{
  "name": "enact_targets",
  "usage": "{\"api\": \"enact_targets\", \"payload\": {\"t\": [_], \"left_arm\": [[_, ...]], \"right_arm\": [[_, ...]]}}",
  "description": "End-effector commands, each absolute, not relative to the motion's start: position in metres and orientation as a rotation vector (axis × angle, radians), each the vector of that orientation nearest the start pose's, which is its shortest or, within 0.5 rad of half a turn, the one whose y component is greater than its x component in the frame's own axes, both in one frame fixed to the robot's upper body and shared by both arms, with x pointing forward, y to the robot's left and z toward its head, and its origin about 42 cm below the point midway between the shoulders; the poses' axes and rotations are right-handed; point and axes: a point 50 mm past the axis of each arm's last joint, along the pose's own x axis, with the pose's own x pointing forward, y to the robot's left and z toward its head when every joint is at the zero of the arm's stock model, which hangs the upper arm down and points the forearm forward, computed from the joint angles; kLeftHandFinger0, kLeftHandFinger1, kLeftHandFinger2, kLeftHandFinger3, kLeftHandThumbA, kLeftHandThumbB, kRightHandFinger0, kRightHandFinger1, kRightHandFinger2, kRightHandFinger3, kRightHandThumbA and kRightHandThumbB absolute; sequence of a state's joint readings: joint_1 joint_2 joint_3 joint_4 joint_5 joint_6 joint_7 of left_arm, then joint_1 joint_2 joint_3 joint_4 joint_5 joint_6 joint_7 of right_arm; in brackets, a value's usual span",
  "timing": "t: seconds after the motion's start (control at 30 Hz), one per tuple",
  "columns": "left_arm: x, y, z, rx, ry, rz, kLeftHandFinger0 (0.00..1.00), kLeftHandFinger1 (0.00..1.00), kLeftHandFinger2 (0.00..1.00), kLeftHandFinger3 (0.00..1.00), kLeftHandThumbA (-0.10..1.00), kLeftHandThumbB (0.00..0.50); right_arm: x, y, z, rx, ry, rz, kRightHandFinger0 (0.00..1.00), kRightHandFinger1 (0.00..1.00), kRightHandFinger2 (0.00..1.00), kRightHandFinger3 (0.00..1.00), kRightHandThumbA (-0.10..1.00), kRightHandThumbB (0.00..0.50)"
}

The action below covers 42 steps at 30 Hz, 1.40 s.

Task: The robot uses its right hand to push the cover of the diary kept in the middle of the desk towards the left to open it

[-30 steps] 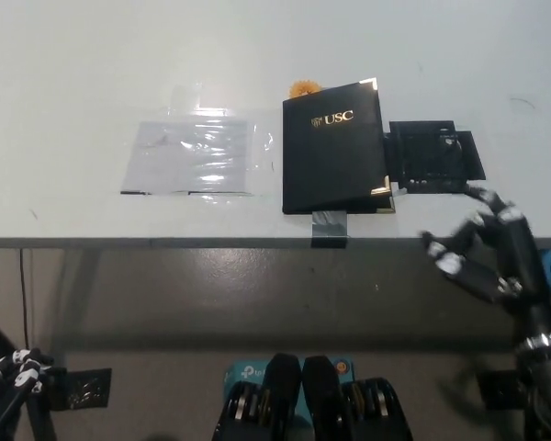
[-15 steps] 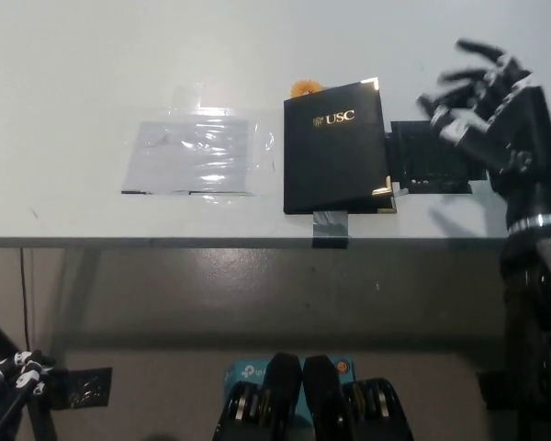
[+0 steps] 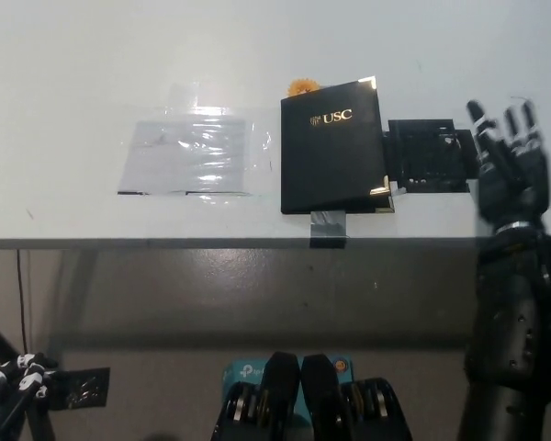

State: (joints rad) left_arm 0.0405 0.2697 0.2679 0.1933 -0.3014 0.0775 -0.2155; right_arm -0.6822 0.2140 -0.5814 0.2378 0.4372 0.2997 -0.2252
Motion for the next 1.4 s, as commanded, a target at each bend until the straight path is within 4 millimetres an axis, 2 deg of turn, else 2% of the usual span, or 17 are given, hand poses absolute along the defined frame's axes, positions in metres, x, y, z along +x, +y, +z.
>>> {"api": "enact_targets", "payload": {"t": [0.0, 0.1, 0.33, 0.5, 0.67, 0.9, 1.0, 1.1, 1.13, 1.27, 1.33, 1.37], "left_arm": [[0.253, 0.38, 0.068, -0.067, 0.178, 0.086, 0.49, 0.53, 0.28, 0.4, 0.44, 0.5], [0.253, 0.381, 0.067, -0.066, 0.181, 0.084, 0.5, 0.54, 0.28, 0.4, 0.45, 0.5], [0.252, 0.379, 0.067, -0.059, 0.176, 0.079, 0.5, 0.53, 0.29, 0.4, 0.46, 0.5], [0.253, 0.377, 0.068, -0.048, 0.179, 0.067, 0.51, 0.54, 0.29, 0.4, 0.48, 0.5], [0.253, 0.377, 0.067, -0.052, 0.176, 0.07, 0.49, 0.53, 0.28, 0.4, 0.47, 0.5], [0.254, 0.376, 0.067, -0.031, 0.179, 0.049, 0.54, 0.56, 0.31, 0.43, 0.49, 0.5], [0.253, 0.376, 0.066, -0.032, 0.179, 0.048, 0.52, 0.55, 0.3, 0.41, 0.48, 0.5], [0.254, 0.376, 0.067, -0.033, 0.174, 0.044, 0.49, 0.54, 0.29, 0.41, 0.48, 0.5], [0.255, 0.376, 0.066, -0.037, 0.175, 0.047, 0.49, 0.53, 0.28, 0.41, 0.48, 0.5], [0.257, 0.376, 0.069, -0.041, 0.183, 0.054, 0.49, 0.53, 0.28, 0.4, 0.47, 0.5], [0.259, 0.374, 0.067, -0.043, 0.179, 0.049, 0.49, 0.53, 0.28, 0.4, 0.47, 0.5], [0.258, 0.373, 0.068, -0.04, 0.172, 0.045, 0.47, 0.52, 0.27, 0.4, 0.47, 0.5]], "right_arm": [[0.468, -0.171, 0.225, 1.039, 0.061, -0.249, 1.0, 1.0, 1.0, 1.0, 1.0, 0.074], [0.468, -0.157, 0.204, 1.05, 0.122, -0.259, 1.0, 1.0, 1.0, 1.0, 1.0, 0.068], [0.463, -0.14, 0.183, 1.032, 0.163, -0.226, 1.0, 1.0, 1.0, 1.0, 1.0, 0.082], [0.459, -0.132, 0.178, 0.995, 0.157, -0.175, 1.0, 1.0, 1.0, 1.0, 1.0, 0.074], [0.456, -0.124, 0.173, 0.988, 0.162, -0.133, 1.0, 1.0, 1.0, 1.0, 0.99, 0.108], [0.457, -0.106, 0.175, 0.963, 0.179, -0.093, 0.95, 0.99, 0.98, 1.0, 0.92, 0.125], [0.458, -0.096, 0.183, 0.931, 0.163, -0.06, 0.91, 0.96, 0.96, 1.0, 0.94, 0.099], [0.459, -0.087, 0.191, 0.924, 0.161, -0.038, 0.88, 0.94, 0.95, 1.0, 0.93, 0.119], [0.459, -0.083, 0.194, 0.922, 0.163, -0.029, 0.89, 0.93, 0.93, 1.0, 0.93, 0.131], [0.459, -0.069, 0.198, 0.922, 0.17, 0.0, 0.9, 0.93, 0.92, 1.0, 0.93, 0.127], [0.459, -0.066, 0.199, 0.919, 0.177, 0.009, 0.9, 0.94, 0.93, 1.0, 0.93, 0.119], [0.456, -0.056, 0.2, 0.896, 0.187, 0.026, 0.92, 0.95, 0.95, 1.0, 0.93, 0.118]]}}
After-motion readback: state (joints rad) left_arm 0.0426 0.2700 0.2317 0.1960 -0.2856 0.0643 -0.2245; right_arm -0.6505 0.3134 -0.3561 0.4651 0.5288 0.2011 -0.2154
